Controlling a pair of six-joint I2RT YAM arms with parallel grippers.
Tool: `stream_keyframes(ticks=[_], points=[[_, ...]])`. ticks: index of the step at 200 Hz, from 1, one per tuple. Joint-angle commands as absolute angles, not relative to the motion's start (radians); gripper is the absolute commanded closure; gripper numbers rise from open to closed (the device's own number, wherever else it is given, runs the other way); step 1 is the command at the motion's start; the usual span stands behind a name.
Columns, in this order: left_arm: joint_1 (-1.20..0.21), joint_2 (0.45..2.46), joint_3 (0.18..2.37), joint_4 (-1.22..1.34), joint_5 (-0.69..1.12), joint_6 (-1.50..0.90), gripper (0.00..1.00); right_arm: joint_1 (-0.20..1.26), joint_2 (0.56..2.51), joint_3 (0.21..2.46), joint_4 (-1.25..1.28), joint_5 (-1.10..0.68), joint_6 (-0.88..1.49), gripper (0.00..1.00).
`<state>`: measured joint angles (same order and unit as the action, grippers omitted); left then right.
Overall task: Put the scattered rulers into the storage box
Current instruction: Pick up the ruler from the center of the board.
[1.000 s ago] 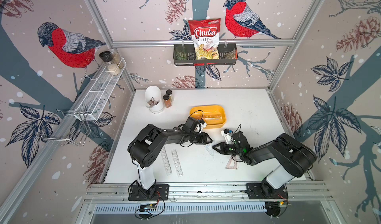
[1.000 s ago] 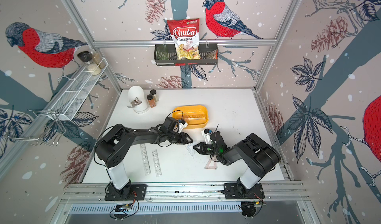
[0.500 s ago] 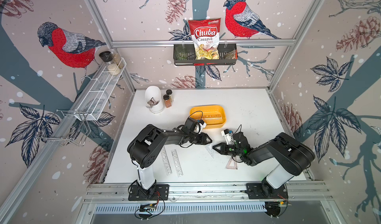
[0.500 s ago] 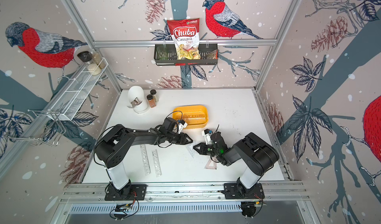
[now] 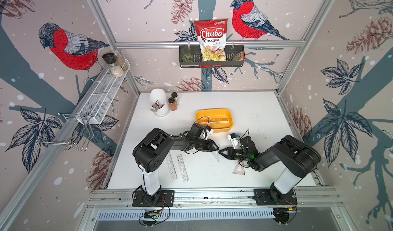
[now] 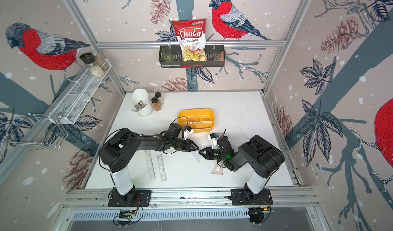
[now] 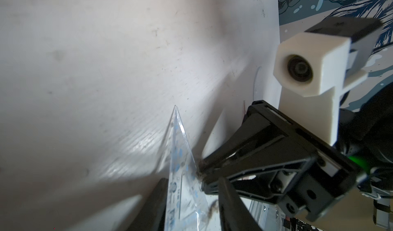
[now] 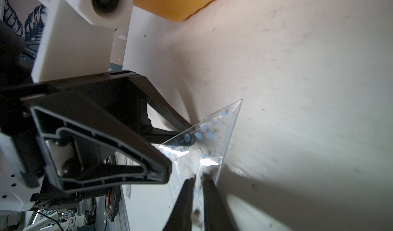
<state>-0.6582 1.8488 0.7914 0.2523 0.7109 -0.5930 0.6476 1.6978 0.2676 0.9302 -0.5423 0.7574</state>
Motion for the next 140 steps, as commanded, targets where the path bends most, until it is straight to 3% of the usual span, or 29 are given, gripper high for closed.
stream_keyframes(ticks=[1, 58, 81, 101, 140], points=[[-0.663, 1.865, 0.777, 0.050, 0.643, -0.602, 0.67, 0.649, 1.707, 0.264, 0.892, -0.541, 0.758, 0.82], [-0.661, 1.844, 0.792, 0.045, 0.660, -0.610, 1.00, 0.628, 1.634, 0.269, 0.862, -0.566, 0.759, 0.79], [-0.638, 1.793, 0.812, 0.051, 0.695, -0.632, 1.00, 0.614, 1.513, 0.286, 0.760, -0.572, 0.745, 0.72], [-0.599, 1.742, 0.834, 0.086, 0.754, -0.669, 1.00, 0.595, 1.424, 0.297, 0.707, -0.619, 0.750, 0.60], [-0.547, 1.669, 0.900, 0.127, 0.845, -0.724, 1.00, 0.574, 1.348, 0.313, 0.739, -0.732, 0.808, 0.44]])
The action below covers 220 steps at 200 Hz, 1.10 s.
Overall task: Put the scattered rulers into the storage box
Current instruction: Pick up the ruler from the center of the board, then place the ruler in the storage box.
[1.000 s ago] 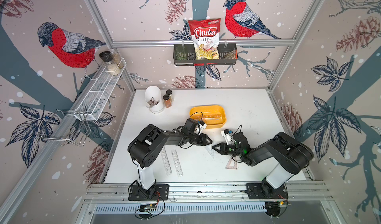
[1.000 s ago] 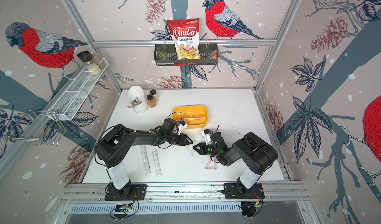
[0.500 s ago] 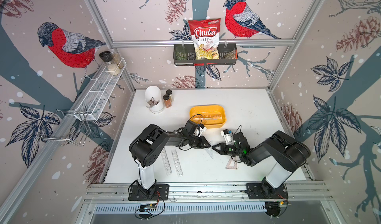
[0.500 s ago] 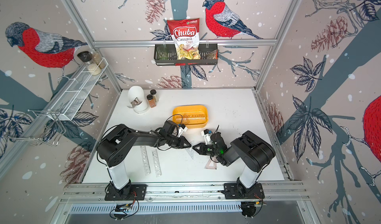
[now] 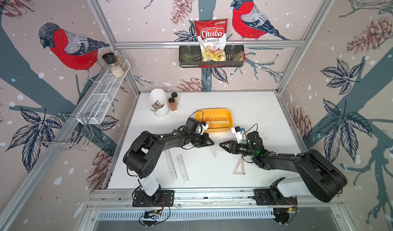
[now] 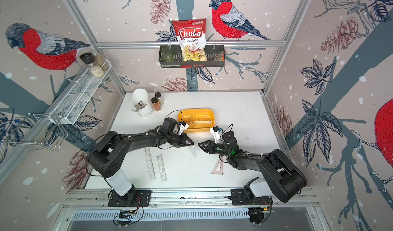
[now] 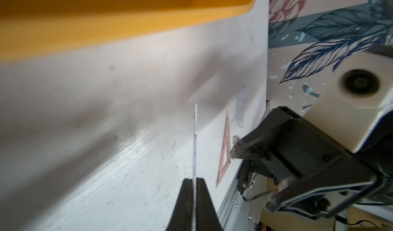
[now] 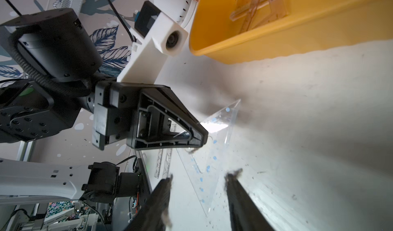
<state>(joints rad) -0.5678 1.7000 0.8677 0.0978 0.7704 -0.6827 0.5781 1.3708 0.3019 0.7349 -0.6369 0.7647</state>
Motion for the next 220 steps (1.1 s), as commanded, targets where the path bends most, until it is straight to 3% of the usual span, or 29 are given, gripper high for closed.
stream_keyframes(ticks=[1, 40, 76, 100, 143, 180, 196, 220], points=[[-0.546, 1.668, 0.902, 0.129, 0.847, -0.725, 1.00, 0.574, 1.348, 0.314, 0.741, -0.734, 0.810, 0.44], [-0.523, 1.642, 0.915, 0.216, 0.904, -0.790, 1.00, 0.574, 1.385, 0.347, 0.835, -0.790, 0.867, 0.44], [-0.517, 1.628, 0.909, 0.247, 0.915, -0.815, 1.00, 0.575, 1.442, 0.388, 0.894, -0.828, 0.900, 0.50], [-0.511, 1.617, 0.901, 0.258, 0.911, -0.822, 1.00, 0.574, 1.463, 0.414, 0.896, -0.834, 0.900, 0.60], [-0.502, 1.626, 0.902, 0.263, 0.908, -0.820, 1.00, 0.557, 1.493, 0.457, 0.886, -0.856, 0.900, 0.90], [-0.490, 1.654, 0.951, 0.206, 0.900, -0.775, 1.00, 0.528, 1.525, 0.541, 0.767, -0.871, 0.831, 1.00], [-0.474, 1.664, 0.991, 0.141, 0.876, -0.723, 0.86, 0.509, 1.557, 0.616, 0.632, -0.862, 0.746, 1.00], [-0.436, 1.681, 1.080, 0.004, 0.815, -0.630, 0.55, 0.479, 1.661, 0.799, 0.342, -0.831, 0.568, 1.00]])
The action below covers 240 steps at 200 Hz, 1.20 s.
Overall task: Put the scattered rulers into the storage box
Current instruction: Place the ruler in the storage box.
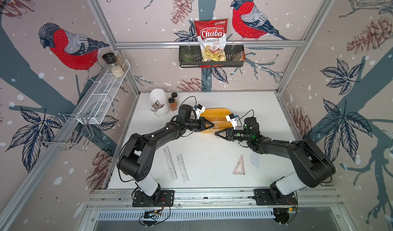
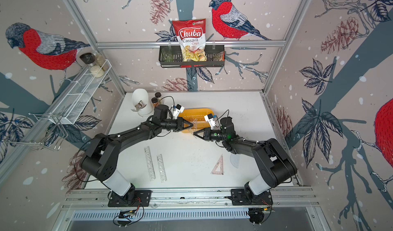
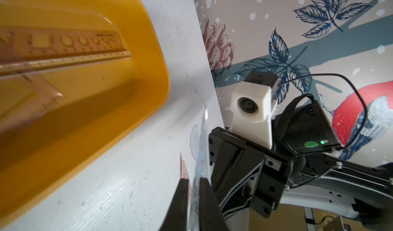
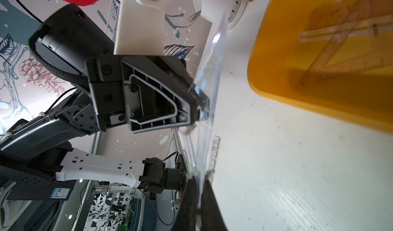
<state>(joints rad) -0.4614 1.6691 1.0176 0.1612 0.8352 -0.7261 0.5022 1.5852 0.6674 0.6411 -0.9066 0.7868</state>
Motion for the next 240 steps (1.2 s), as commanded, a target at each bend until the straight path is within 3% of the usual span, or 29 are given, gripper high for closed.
stream_keyframes(ticks=[1, 22, 86, 180, 240], points=[[-0.434, 1.682, 1.083, 0.001, 0.812, -0.626, 0.54, 0.478, 1.667, 0.808, 0.327, -0.827, 0.556, 1.00], [-0.402, 1.693, 1.154, -0.125, 0.722, -0.544, 0.45, 0.449, 1.781, 1.007, 0.072, -0.755, 0.400, 1.00], [-0.372, 1.774, 1.259, -0.237, 0.647, -0.450, 0.45, 0.428, 2.054, 1.430, -0.349, -0.567, 0.184, 1.00], [-0.360, 1.795, 1.226, -0.218, 0.669, -0.434, 0.45, 0.430, 2.103, 1.502, -0.449, -0.555, 0.139, 1.00], [-0.359, 1.801, 1.228, -0.214, 0.678, -0.431, 0.45, 0.434, 2.109, 1.525, -0.474, -0.550, 0.129, 0.91]])
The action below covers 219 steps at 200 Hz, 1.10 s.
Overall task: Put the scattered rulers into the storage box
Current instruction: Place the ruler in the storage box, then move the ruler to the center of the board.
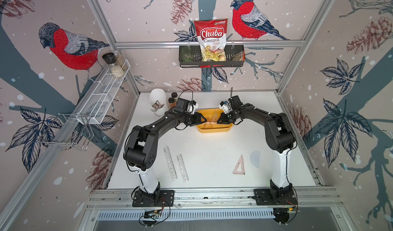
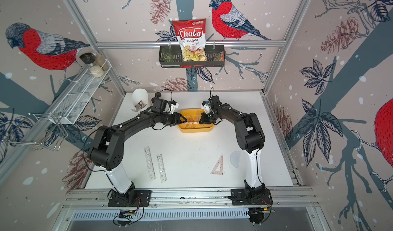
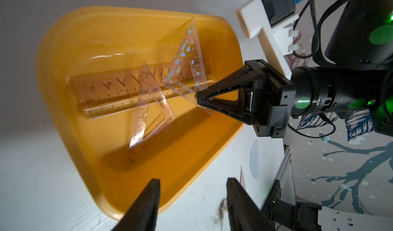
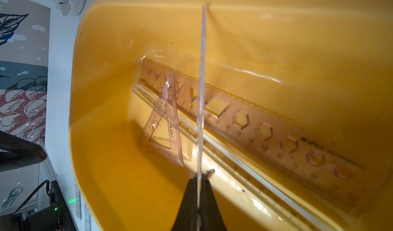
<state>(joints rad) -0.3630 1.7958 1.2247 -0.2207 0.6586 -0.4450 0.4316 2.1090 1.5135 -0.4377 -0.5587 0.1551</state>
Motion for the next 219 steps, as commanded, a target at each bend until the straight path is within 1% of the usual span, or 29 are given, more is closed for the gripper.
stream_keyframes(ticks=[1, 19, 44, 66, 88, 108, 123, 131, 155, 169, 192, 219], points=[[-0.359, 1.801, 1.228, -0.214, 0.678, -0.431, 0.45, 0.433, 2.108, 1.525, -0.475, -0.550, 0.129, 0.91], [-0.359, 1.801, 1.227, -0.212, 0.681, -0.431, 0.45, 0.434, 2.102, 1.525, -0.477, -0.547, 0.127, 0.88], [-0.359, 1.801, 1.230, -0.212, 0.683, -0.431, 0.45, 0.434, 2.091, 1.526, -0.486, -0.531, 0.124, 0.77], [-0.359, 1.800, 1.231, -0.211, 0.681, -0.430, 0.45, 0.433, 2.076, 1.532, -0.496, -0.509, 0.120, 0.72], [-0.359, 1.797, 1.231, -0.213, 0.680, -0.428, 0.45, 0.431, 2.058, 1.546, -0.513, -0.486, 0.114, 0.68], [-0.359, 1.793, 1.229, -0.216, 0.681, -0.425, 0.45, 0.431, 2.030, 1.565, -0.535, -0.468, 0.115, 0.68], [-0.369, 1.782, 1.224, -0.216, 0.676, -0.425, 0.45, 0.437, 1.968, 1.539, -0.530, -0.444, 0.133, 0.68], [-0.386, 1.773, 1.218, -0.219, 0.662, -0.425, 0.45, 0.444, 1.913, 1.490, -0.510, -0.419, 0.157, 0.67], [-0.478, 1.745, 1.193, -0.242, 0.584, -0.419, 0.46, 0.482, 1.686, 1.231, -0.434, -0.263, 0.273, 0.63], [-0.538, 1.728, 1.163, -0.235, 0.552, -0.428, 0.45, 0.518, 1.548, 1.062, -0.416, -0.170, 0.353, 0.63], [-0.613, 1.693, 1.083, -0.188, 0.527, -0.465, 0.39, 0.600, 1.352, 0.830, -0.426, -0.052, 0.488, 0.63], [-0.697, 1.668, 1.022, -0.155, 0.487, -0.492, 0.33, 0.694, 1.173, 0.628, -0.428, -0.014, 0.646, 0.62]])
